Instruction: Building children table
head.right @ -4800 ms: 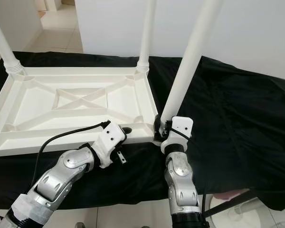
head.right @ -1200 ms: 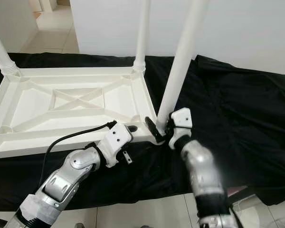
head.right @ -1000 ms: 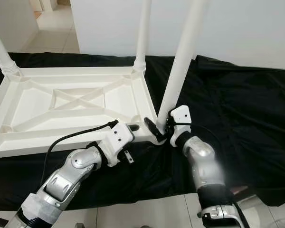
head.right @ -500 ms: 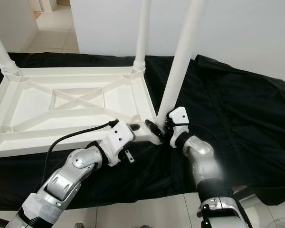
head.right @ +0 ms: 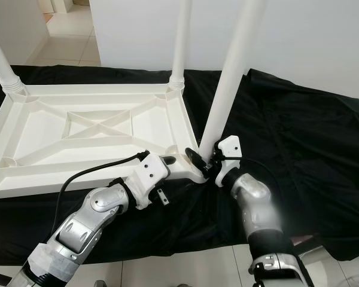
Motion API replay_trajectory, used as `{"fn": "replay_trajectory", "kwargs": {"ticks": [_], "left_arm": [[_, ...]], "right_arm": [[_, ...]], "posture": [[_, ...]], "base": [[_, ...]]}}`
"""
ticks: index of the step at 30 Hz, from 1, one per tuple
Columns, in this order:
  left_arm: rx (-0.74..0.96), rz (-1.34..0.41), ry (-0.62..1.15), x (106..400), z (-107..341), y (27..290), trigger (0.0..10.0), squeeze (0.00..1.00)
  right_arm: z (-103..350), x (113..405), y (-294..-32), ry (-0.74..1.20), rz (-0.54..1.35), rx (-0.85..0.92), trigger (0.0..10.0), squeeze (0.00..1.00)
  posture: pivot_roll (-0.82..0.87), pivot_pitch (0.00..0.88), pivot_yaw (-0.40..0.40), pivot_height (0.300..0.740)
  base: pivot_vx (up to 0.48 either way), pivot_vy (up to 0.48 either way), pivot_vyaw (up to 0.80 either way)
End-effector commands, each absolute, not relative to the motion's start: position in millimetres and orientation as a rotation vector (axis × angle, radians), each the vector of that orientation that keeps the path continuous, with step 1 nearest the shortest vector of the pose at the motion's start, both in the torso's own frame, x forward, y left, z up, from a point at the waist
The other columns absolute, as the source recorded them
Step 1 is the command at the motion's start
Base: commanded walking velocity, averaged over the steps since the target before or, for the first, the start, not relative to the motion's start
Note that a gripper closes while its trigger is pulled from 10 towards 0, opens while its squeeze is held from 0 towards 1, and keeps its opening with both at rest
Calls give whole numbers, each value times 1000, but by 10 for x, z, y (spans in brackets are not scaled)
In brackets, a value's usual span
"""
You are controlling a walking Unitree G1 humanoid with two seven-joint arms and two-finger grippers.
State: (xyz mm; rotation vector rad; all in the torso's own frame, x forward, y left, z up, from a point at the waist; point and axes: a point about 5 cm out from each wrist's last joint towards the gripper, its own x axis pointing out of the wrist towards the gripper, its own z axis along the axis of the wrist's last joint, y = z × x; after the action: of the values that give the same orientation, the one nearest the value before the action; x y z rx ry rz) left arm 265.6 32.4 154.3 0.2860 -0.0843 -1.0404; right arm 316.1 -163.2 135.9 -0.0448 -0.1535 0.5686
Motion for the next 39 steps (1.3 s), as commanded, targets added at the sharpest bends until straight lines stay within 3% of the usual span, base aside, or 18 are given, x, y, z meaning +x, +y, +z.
{"fn": "replay_trajectory", "kwargs": {"ticks": [1, 6, 16, 20, 25, 36, 37, 39], "left_arm": [[304, -1053, -75, 2643, 1528, 311, 10000, 0], [306, -1059, -73, 2638, 1526, 317, 10000, 0], [306, -1067, -68, 2621, 1519, 316, 10000, 0], [308, -1060, -68, 2622, 1514, 322, 10000, 0], [299, -1054, -67, 2620, 1513, 313, 10000, 0], [296, -1052, -67, 2624, 1512, 299, 10000, 0], [296, -1051, -67, 2625, 1512, 300, 10000, 0], [294, -1049, -67, 2624, 1511, 301, 10000, 0]], "right_arm": [[1236, 3122, -1638, -96, 532, -18, 10000, 0], [1322, 3109, -1621, -150, 342, 110, 10000, 0], [1373, 3066, -1499, -164, 76, 140, 10000, 0], [1340, 2975, -1343, -118, -144, 110, 10000, 0], [1301, 2939, -1198, -40, -241, 79, 10000, 0], [1385, 2966, -1255, -60, -268, 83, 10000, 0], [1385, 2962, -1240, -55, -263, 92, 10000, 1000], [1393, 2957, -1213, -61, -243, 90, 10000, 1000]], "posture": [[-34, 80, -62, 740], [-40, 82, -55, 740], [-40, 87, -61, 740], [-38, 88, -65, 740], [-35, 86, -71, 740], [-39, 86, -77, 740], [-39, 86, -77, 740], [-39, 88, -79, 740]], "base": [[0, 0, 0], [0, 0, 0], [0, 0, 0], [0, 0, 0], [0, 0, 0], [0, 0, 0], [0, 0, 0], [0, 0, 0]]}}
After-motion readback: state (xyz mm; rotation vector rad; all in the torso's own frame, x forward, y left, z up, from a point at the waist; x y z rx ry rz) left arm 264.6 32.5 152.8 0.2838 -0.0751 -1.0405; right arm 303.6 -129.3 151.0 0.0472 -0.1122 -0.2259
